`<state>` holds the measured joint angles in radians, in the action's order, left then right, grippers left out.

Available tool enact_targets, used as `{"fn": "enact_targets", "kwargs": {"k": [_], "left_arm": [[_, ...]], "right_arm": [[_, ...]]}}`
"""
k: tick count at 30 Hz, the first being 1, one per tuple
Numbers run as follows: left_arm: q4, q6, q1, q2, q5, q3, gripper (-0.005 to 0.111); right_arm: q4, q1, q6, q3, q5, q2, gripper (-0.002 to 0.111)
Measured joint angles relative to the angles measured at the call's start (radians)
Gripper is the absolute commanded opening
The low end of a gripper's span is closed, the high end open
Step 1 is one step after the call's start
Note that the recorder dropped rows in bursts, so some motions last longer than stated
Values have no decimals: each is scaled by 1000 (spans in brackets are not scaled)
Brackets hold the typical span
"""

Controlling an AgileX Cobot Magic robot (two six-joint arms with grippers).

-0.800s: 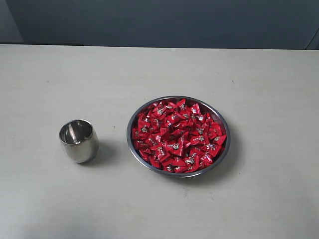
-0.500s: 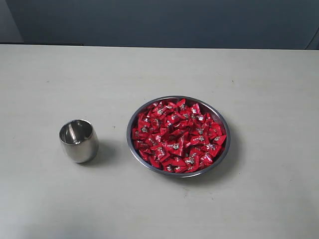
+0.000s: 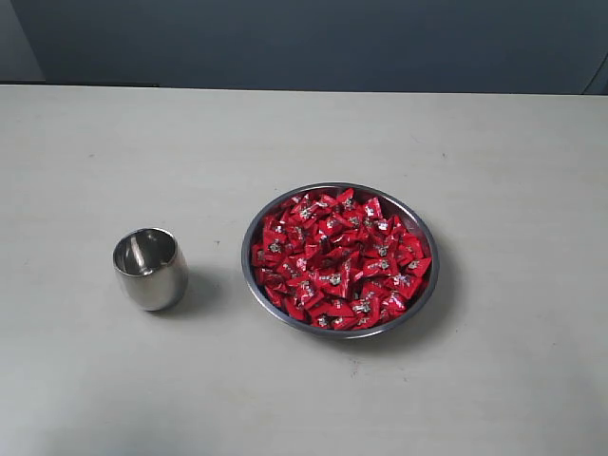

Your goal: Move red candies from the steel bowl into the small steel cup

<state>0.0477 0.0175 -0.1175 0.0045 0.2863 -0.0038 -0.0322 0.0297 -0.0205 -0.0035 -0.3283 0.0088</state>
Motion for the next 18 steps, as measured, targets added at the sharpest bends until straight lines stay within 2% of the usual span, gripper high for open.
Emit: {"fn": "enact_targets", "kwargs": {"k": [3,8,12,18], "left_arm": [[0,0,0,0,0,0,0],[0,0,0,0,0,0,0],[0,0,0,0,0,0,0],[0,0,0,0,0,0,0]], "right_arm": [[0,0,0,2,58,0,-1],[-26,0,0,-41,256,0,-1],[-26,0,0,-130,258,0,-1],[-26,0,0,-206,164,0,-1]]}}
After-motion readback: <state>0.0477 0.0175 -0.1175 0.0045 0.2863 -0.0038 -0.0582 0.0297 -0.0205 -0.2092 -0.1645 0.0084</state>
